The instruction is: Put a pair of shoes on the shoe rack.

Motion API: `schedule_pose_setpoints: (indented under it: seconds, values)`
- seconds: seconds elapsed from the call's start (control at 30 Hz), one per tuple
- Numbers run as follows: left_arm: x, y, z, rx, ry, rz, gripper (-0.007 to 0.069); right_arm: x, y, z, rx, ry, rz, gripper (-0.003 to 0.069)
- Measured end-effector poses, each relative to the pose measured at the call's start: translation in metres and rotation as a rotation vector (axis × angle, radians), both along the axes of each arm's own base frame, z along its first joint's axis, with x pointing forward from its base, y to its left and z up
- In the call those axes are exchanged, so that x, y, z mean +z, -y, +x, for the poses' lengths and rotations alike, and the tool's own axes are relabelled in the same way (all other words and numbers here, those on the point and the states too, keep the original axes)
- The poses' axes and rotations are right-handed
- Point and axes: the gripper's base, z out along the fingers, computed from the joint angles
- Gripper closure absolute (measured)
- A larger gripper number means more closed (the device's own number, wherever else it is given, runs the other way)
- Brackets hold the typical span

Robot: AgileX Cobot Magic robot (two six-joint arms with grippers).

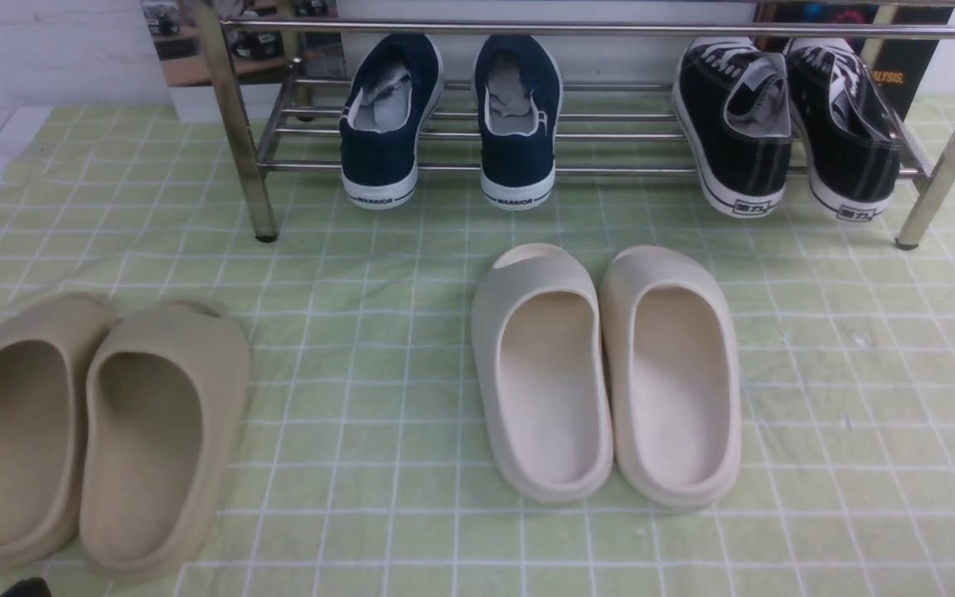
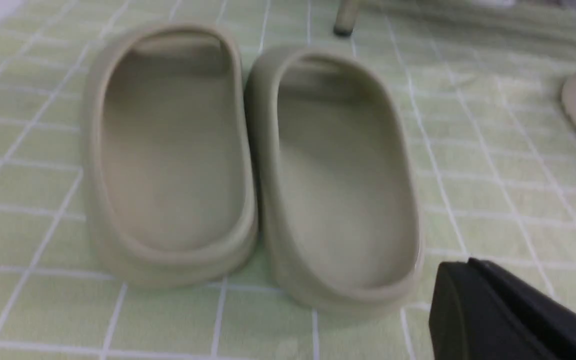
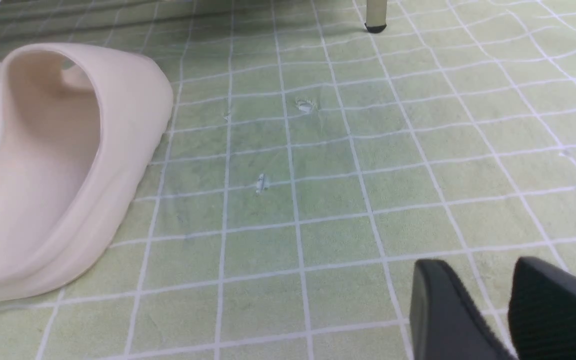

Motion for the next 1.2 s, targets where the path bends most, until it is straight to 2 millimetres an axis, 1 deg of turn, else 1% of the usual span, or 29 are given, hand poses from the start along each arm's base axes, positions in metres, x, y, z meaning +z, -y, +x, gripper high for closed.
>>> schedule_pose_setpoints:
  seconds: [0.1, 1.2]
  values:
    - [-0.0013, 0.0003, -0.0005, -0.019, -0.012, 0.038, 0.0638, 0.0, 0.0, 0.0, 0.0, 0.0, 0.0, 0.0419]
    - [-0.0013, 0.001, -0.0005, -0.027, -0.013, 0.033, 0.0638, 0.0, 0.0, 0.0, 0.0, 0.0, 0.0, 0.0419]
